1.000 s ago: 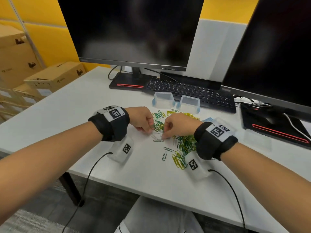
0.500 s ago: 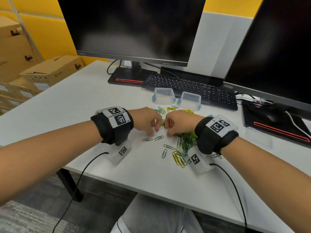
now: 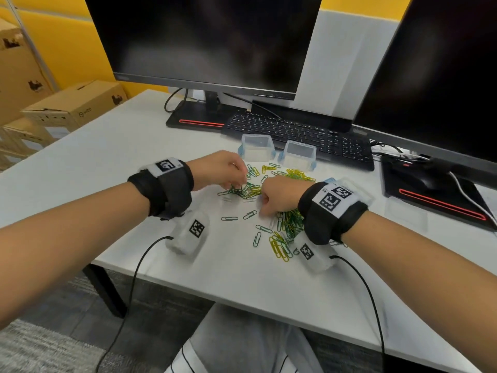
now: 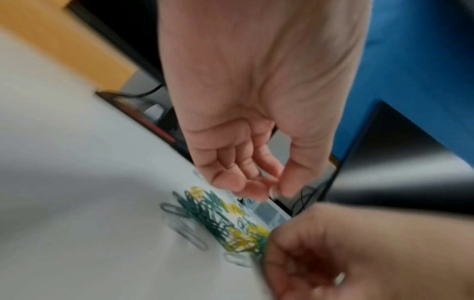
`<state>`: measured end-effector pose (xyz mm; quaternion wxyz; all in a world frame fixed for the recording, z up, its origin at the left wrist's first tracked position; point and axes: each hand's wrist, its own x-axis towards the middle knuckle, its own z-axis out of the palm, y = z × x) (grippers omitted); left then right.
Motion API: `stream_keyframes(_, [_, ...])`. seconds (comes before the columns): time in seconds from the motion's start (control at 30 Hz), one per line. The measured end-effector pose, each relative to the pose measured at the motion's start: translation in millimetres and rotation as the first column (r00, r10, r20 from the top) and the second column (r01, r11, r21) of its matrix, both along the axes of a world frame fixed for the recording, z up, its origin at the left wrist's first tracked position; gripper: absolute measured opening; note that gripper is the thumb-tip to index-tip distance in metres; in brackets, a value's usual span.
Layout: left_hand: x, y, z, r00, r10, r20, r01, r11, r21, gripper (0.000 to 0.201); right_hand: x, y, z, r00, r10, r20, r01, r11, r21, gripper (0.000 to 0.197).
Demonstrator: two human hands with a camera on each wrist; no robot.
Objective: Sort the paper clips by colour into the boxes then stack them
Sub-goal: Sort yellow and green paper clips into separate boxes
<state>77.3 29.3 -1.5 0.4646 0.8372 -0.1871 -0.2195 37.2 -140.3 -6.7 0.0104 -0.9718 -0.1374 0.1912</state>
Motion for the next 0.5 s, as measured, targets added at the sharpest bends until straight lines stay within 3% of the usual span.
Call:
stream_keyframes(0.03, [0.0,1.5,0.2,0.981,0.077,-0.176,-0.105,0.982,-0.158,0.014,-0.5,0.6,0.8,1.0,0.014,-0.004,-0.014,1.0,-0.006,0.025])
stream_keyframes(0.1, [1.1,8.3,-0.2,0.886,0.105,-0.452,-0.278,0.9,-0.336,0.023,0.7,-2.3,0.9,0.999,0.034,-0.007,-0.034,0.999,0.035,0.021])
stream_keyframes(0.17, [2.9,16.6,-1.6,0.802,0.058,-0.595,-0.353,0.85,-0.392,0.025,2.7,-7.3,1.9,1.0,-0.019,-0.017,0.023,0.972,0.233,0.008])
stream_keyframes(0.2, [3.7,19.3,-1.8,0.777,0.044,-0.627,-0.361,0.847,-0.389,0.023,3.4,-8.6,2.6,0.996,-0.08,-0.043,0.091,0.918,0.385,0.005])
stream_keyframes(0.23, [3.9,20.5,-1.7,0.78,0.05,-0.623,-0.343,0.867,-0.361,0.02,4.9,-9.8,3.3,0.982,-0.156,-0.108,0.19,0.809,0.556,0.01])
stream_keyframes(0.27, [4.9,20.5,-2.8,0.82,0.065,-0.569,-0.286,0.907,-0.309,0.019,7.1,-11.1,3.6,0.946,-0.218,-0.239,0.323,0.621,0.714,0.015])
stream_keyframes(0.3, [3.9,19.3,-3.4,0.893,0.08,-0.444,-0.183,0.964,-0.194,0.02,8.8,-12.0,4.2,0.883,-0.227,-0.411,0.469,0.376,0.799,0.017])
stream_keyframes(0.33, [2.3,17.6,-4.7,0.966,0.065,-0.251,-0.068,0.998,-0.001,0.02,11.0,-13.0,4.5,0.807,-0.184,-0.561,0.588,0.157,0.794,0.018])
stream_keyframes(0.37, [1.5,15.7,-6.4,0.999,0.006,-0.052,0.006,0.975,0.224,0.014,12.8,-13.3,4.3,0.741,-0.137,-0.658,0.666,0.02,0.746,0.018])
stream_keyframes(0.4, [0.2,13.3,-7.5,0.991,-0.081,0.103,0.033,0.916,0.4,0.007,14.3,-12.9,2.8,0.703,-0.123,-0.7,0.705,-0.011,0.709,0.016])
stream_keyframes(0.43, [-0.4,11.7,-9.1,0.972,-0.154,0.175,0.045,0.86,0.507,0.011,15.5,-11.1,1.1,0.704,-0.154,-0.693,0.706,0.05,0.706,0.012])
stream_keyframes(0.47, [-0.6,10.7,-11.4,0.959,-0.199,0.2,0.055,0.828,0.558,0.016,16.5,-8.6,-1.4,0.753,-0.221,-0.619,0.657,0.207,0.725,0.01])
stream_keyframes(0.5, [-0.8,9.5,-13.2,0.956,-0.213,0.203,0.059,0.815,0.577,0.019,15.7,-5.4,-2.6,0.832,-0.284,-0.476,0.555,0.439,0.707,0.01])
